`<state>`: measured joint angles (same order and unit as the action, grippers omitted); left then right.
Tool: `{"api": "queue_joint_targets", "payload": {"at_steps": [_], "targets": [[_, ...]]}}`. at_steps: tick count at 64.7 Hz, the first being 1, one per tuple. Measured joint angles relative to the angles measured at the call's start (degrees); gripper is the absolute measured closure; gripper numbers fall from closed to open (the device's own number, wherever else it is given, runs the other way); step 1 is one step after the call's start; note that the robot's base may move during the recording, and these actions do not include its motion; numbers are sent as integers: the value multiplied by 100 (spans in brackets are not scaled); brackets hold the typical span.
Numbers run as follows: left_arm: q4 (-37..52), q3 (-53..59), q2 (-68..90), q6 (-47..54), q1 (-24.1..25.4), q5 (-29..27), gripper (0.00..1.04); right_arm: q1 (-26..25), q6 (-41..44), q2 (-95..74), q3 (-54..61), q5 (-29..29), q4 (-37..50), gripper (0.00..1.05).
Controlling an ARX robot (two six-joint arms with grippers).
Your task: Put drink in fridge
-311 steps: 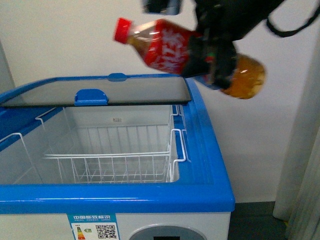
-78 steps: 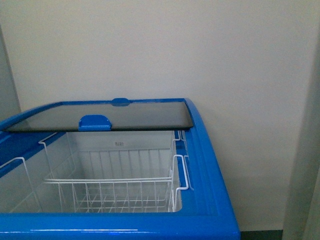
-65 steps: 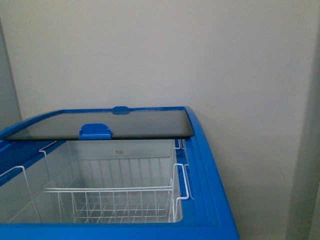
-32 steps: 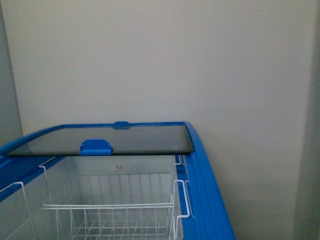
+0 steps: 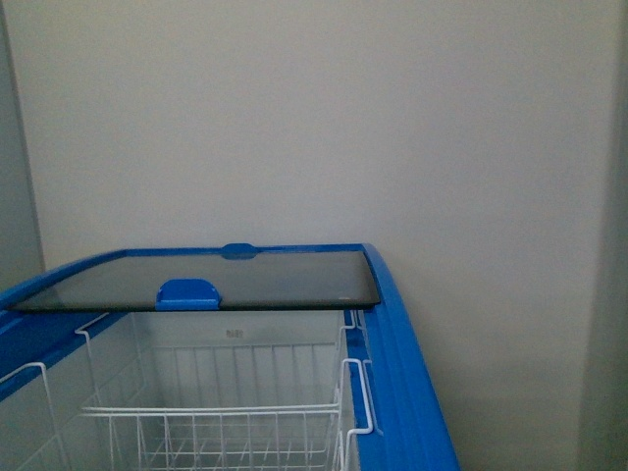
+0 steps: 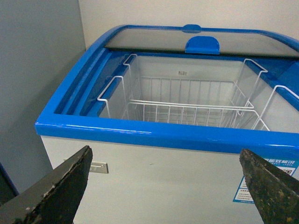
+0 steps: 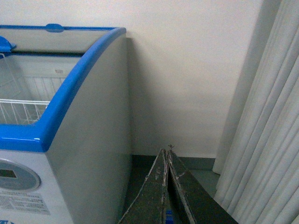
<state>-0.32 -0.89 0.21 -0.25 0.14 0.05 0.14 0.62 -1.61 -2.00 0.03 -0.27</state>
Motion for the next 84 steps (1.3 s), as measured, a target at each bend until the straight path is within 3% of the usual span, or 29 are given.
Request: {"api": "queue_joint_targets", "payload": {"at_steps": [22, 42, 51, 57, 84], "targets": [[0, 0, 0, 0, 0, 2, 8, -2, 4, 127, 11, -4, 9, 102], [0, 0, 0, 0, 0, 2, 8, -2, 0, 129, 11, -4, 9, 50], [0, 0, 0, 0, 0, 2, 8, -2, 0, 129, 11, -4, 9, 19], [0, 0, 0, 0, 0, 2, 8, -2, 0, 129, 11, -4, 9, 6], [0, 0, 0, 0, 0, 2, 8, -2, -4, 129, 11, -4, 9, 7]]}}
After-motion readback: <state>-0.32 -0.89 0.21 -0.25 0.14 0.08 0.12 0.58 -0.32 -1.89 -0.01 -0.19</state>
